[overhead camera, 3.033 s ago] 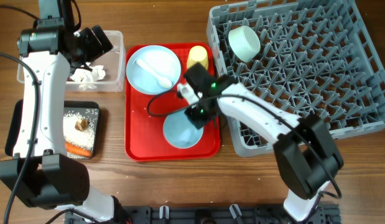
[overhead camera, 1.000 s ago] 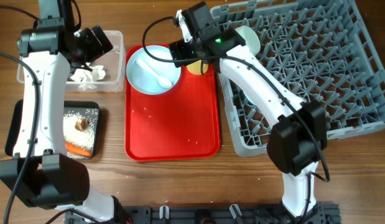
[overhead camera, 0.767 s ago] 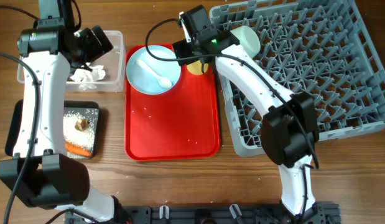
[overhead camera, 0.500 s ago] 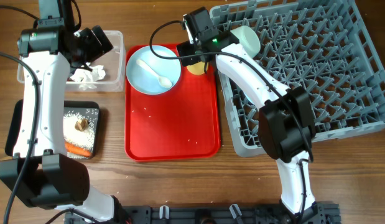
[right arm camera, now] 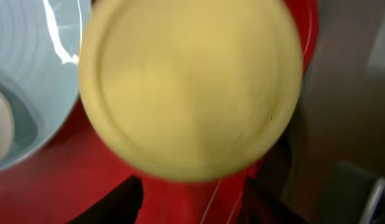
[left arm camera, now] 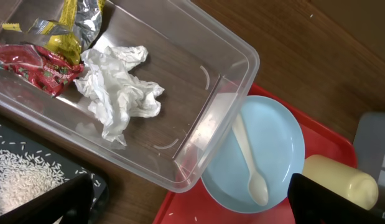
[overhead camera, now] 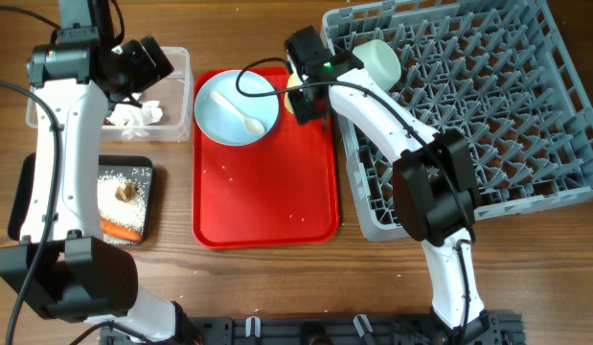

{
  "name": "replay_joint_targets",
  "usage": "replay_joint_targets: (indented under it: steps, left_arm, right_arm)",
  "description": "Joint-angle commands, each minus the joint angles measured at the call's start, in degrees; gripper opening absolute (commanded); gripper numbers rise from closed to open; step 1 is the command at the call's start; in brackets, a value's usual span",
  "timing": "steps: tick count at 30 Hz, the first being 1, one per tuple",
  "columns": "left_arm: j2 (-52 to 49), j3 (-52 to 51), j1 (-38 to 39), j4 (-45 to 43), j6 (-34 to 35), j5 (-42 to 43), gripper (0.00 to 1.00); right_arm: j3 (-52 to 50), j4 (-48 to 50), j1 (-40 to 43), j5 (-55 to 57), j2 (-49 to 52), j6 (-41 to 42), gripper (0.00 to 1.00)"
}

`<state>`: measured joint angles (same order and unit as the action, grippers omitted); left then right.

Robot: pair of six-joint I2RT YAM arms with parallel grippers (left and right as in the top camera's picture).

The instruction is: Sort waste into correct bins and load items into the dishwasher rack

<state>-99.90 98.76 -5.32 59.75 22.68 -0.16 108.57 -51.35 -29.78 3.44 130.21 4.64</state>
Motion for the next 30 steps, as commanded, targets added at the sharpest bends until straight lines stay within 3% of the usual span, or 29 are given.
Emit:
replay_joint_targets:
  steps: [1, 5, 11, 19, 27, 30]
  left_arm:
    - [-0.5, -0.2, -0.2, -0.1, 0.5, 1.9, 1.00]
    - [-0.8, -0.2, 2.1, -3.3, -1.2, 13.1, 0.98]
    - [-8.6, -0.2, 19.5, -16.5, -6.0, 9.1, 1.00]
    - [-23.9, -0.2, 31.3, -33.3, -7.3, 8.0, 1.00]
    - [-27.9, -0.3, 31.7, -34.2, -7.3, 5.0, 0.96]
    - [-27.9, -0.2, 31.7, -30.6, -7.3, 3.8, 0.95]
  right_arm:
    - [0.5, -1.6, 0.2, -2.4, -4.2, 0.3, 0.57]
    - [0.9, 2.6, 1.4, -1.6, -18.1, 0.6, 0.70]
    - [0.9, 1.8, 11.9, -2.2, -30.8, 2.0, 0.74]
    - [0.8, -4.6, 16.6, -6.9, -30.9, 1.1, 0.77]
    - [0.8, -5.7, 16.6, -6.9, -30.9, 0.0, 0.78]
    - [0.8, -5.7, 16.6, -7.0, -30.5, 0.0, 0.78]
